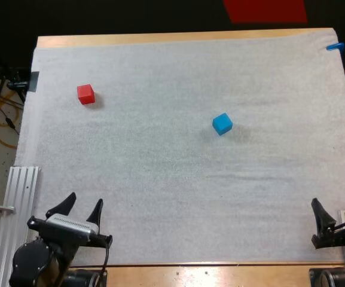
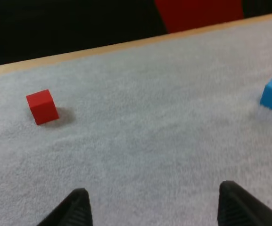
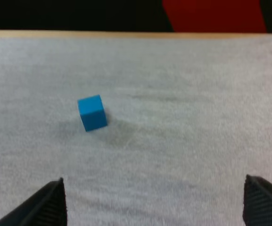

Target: Stack red cube on blue cube

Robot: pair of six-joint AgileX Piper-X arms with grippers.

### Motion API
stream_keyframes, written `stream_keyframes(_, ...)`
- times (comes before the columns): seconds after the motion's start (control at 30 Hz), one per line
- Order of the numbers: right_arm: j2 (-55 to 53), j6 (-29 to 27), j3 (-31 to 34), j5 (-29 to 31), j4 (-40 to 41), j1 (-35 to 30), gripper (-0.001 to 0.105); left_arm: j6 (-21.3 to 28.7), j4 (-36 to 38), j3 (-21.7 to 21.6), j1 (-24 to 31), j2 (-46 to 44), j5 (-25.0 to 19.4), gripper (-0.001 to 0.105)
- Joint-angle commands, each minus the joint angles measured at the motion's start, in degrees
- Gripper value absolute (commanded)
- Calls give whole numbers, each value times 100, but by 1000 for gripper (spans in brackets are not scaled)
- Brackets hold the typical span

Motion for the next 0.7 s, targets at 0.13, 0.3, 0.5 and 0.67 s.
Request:
stream_keyframes(0.13,563,-40,-497,-462,-45,8,74,-176,-136,-326,-26,-229,-111,57)
stream_keyframes(0.3,1238,-174,-968,-961,-60,8,74,-123,-124,-747,-26,216,-122,57)
stream_keyframes(0.5,1926,-375,-1498,-1388,-60,222,71,-2,-122,-1233,-26,670,-403,56)
stream_keyframes(0.67,2422,-552,-1825,-1386,-60,626,71,194,97,-1488,-26,877,-777,56)
